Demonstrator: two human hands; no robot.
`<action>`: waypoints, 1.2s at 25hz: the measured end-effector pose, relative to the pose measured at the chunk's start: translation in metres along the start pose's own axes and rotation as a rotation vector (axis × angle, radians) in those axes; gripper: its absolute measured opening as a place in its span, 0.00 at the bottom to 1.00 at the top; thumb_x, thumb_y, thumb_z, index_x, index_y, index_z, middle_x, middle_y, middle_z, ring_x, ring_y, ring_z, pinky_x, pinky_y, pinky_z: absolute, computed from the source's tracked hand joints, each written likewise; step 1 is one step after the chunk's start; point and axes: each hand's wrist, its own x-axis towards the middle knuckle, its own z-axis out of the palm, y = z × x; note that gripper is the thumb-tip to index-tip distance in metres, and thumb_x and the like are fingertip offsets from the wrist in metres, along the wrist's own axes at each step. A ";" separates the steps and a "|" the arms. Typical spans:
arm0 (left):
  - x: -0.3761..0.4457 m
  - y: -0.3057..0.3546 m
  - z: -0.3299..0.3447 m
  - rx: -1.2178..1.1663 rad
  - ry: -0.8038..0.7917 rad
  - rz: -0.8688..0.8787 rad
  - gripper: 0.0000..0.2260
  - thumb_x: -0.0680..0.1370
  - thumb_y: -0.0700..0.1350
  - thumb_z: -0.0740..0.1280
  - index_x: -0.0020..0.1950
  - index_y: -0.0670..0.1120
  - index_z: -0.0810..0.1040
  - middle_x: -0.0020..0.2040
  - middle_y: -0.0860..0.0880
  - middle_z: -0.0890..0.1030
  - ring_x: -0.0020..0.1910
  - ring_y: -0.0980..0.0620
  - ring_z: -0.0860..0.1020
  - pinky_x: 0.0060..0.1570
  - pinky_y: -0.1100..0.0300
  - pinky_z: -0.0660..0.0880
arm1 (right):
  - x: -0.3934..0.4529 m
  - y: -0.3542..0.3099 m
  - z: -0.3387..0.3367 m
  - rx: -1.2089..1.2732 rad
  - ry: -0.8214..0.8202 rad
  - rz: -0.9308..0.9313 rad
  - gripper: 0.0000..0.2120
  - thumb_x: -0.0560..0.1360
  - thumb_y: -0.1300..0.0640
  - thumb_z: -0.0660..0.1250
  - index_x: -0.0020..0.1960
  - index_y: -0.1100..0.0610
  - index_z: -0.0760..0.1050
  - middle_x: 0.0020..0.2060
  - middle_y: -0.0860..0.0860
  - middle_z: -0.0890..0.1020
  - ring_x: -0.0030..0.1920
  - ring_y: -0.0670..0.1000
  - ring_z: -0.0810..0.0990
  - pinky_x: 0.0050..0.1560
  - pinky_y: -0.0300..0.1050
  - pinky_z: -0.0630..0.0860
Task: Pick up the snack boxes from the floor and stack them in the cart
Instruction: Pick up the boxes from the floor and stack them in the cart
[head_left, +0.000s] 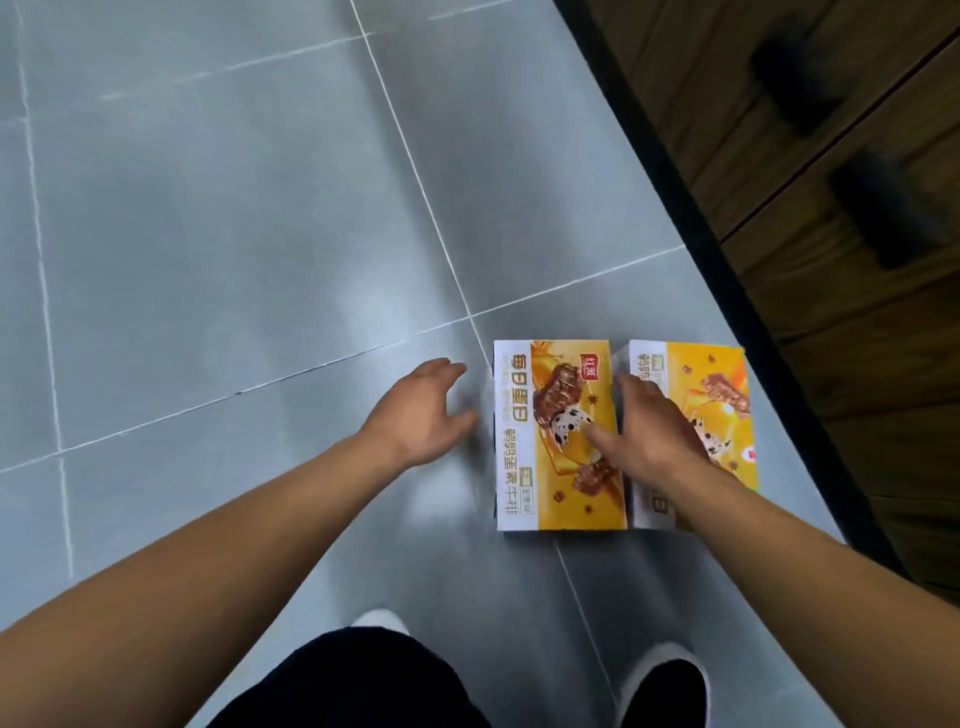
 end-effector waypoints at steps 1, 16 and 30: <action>0.014 -0.005 0.013 0.001 -0.020 0.011 0.29 0.77 0.52 0.65 0.76 0.46 0.63 0.76 0.46 0.63 0.75 0.50 0.61 0.70 0.60 0.57 | 0.008 0.004 0.012 -0.010 0.027 0.005 0.33 0.70 0.38 0.66 0.70 0.49 0.61 0.59 0.52 0.76 0.59 0.57 0.75 0.54 0.56 0.77; 0.014 -0.044 0.053 -0.707 -0.170 0.027 0.36 0.73 0.44 0.73 0.69 0.69 0.56 0.64 0.61 0.76 0.55 0.63 0.79 0.51 0.64 0.78 | 0.022 -0.043 0.075 0.476 0.104 0.077 0.46 0.67 0.52 0.76 0.76 0.46 0.51 0.65 0.54 0.68 0.63 0.56 0.73 0.60 0.46 0.71; -0.239 0.170 -0.269 -0.089 -0.110 -0.003 0.44 0.54 0.55 0.74 0.72 0.53 0.70 0.74 0.51 0.66 0.70 0.51 0.66 0.66 0.67 0.58 | -0.225 -0.109 -0.275 0.562 -0.044 -0.181 0.46 0.67 0.50 0.78 0.77 0.52 0.56 0.73 0.49 0.64 0.71 0.47 0.65 0.69 0.40 0.62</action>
